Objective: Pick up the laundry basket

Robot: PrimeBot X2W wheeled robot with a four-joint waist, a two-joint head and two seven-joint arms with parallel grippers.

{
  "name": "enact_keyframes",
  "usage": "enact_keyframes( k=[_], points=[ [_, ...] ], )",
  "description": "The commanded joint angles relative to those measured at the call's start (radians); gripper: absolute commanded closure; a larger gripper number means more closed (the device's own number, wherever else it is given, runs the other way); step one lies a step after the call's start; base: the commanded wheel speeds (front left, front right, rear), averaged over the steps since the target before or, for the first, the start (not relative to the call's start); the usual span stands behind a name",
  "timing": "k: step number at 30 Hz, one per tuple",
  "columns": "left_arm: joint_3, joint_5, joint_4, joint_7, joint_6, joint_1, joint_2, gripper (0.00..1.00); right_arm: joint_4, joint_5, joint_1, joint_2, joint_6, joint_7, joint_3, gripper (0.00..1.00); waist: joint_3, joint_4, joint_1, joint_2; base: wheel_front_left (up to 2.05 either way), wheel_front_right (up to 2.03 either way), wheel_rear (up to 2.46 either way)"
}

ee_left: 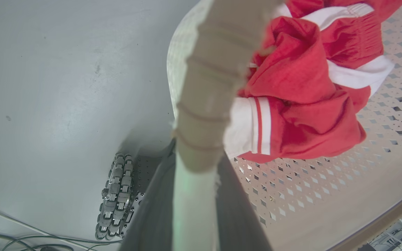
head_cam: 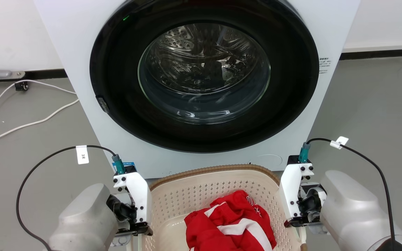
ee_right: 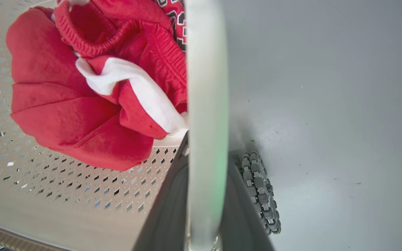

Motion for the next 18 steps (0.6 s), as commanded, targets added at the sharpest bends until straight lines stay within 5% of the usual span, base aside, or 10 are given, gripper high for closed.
enact_keyframes(
  k=[1, 18],
  points=[
    [0.008, -0.027, -0.024, 0.003, -0.018, -0.015, -0.051, 1.0, -0.014, 0.013, 0.006, 0.041, 0.011, 0.002, 0.0, 1.0, -0.003, 0.0, 0.0002, 0.0, 0.0, 0.0, 0.0],
    [0.001, -0.044, -0.033, -0.031, -0.018, -0.036, -0.033, 1.0, -0.011, 0.006, -0.024, 0.041, 0.012, 0.031, 0.001, 1.0, 0.0, -0.006, 0.0002, 0.0, 0.0, 0.0, 0.0]
  ],
)
